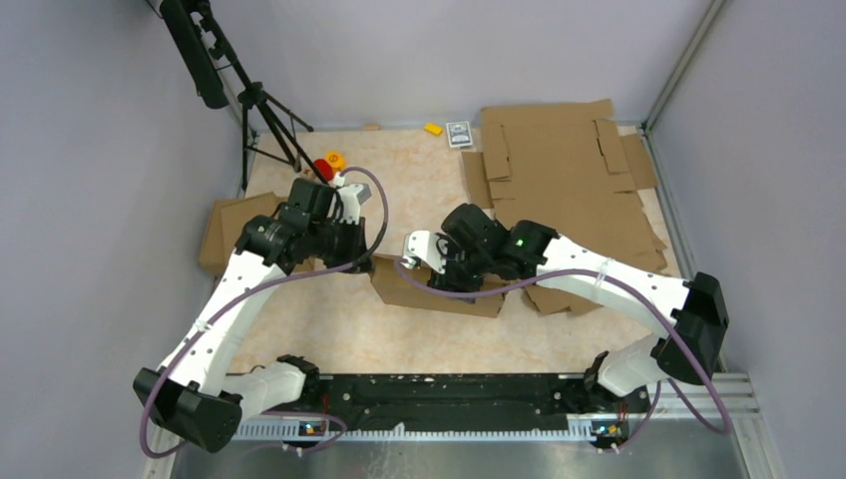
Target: Fold the paper box
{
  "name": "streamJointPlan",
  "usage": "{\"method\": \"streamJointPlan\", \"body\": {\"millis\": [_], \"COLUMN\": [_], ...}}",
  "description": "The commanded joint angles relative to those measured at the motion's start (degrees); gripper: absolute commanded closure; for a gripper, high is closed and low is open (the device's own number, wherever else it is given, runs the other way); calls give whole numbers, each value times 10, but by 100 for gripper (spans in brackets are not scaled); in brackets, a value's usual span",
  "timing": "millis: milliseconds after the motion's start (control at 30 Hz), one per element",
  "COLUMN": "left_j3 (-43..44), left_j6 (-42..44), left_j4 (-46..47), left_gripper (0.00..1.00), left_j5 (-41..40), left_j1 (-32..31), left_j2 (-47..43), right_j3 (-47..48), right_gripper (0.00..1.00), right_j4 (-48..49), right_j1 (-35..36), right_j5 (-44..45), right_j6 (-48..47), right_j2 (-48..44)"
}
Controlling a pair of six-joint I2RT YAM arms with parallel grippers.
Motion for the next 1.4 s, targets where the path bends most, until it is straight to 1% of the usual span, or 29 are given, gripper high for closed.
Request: {"method": "streamJointPlan", "body": {"millis": [0, 133, 333, 667, 733, 833, 867, 900, 967, 1000, 1033, 1100, 1133, 1267, 1367], "left_j3": [-31, -47, -63, -97, -111, -114, -113, -111, -99, -91, -83, -65, -60, -28, -8], "left_j6": [5, 4, 5, -15, -22, -31, -32, -33, -40, -43, -44, -45, -47, -51, -58], "left_j4": [-8, -3, 12, 58, 83, 85, 82, 78, 67, 62, 58, 52, 51, 38, 44], "left_gripper": [100, 100, 100, 100, 100, 100, 100, 95, 72, 57, 48, 41, 39, 33, 30], "left_j5": [-49, -63, -109, -96, -89, -102, -105, -101, -90, -88, -88, -91, -95, -107, -84], "left_j1": [0, -10, -27, -41, -45, -49, -48, -48, -49, -48, -47, -47, -47, -46, -45], "left_j2": [-14, -21, -44, -66, -78, -79, -77, -76, -76, -79, -86, -103, -113, -135, -129], "right_j3": [4, 3, 4, 4, 2, -5, -8, -10, -11, -11, -11, -14, -16, -27, -33], "right_gripper": [43, 43, 43, 42, 40, 34, 34, 33, 33, 33, 33, 33, 32, 26, 24], "right_j4": [3, 9, 14, 19, 24, 34, 38, 40, 40, 40, 38, 39, 40, 55, 62], "right_j1": [6, 7, 6, 6, 7, 6, 7, 6, 6, 7, 7, 7, 7, 7, 6], "right_j5": [7, 19, 24, 29, 30, 31, 32, 32, 34, 34, 35, 37, 37, 36, 34], "right_j6": [3, 6, 7, 10, 13, 18, 19, 19, 19, 18, 18, 18, 18, 21, 22], "right_j2": [7, 8, 9, 8, 6, -2, -5, -8, -12, -12, -12, -13, -13, -22, -28]}}
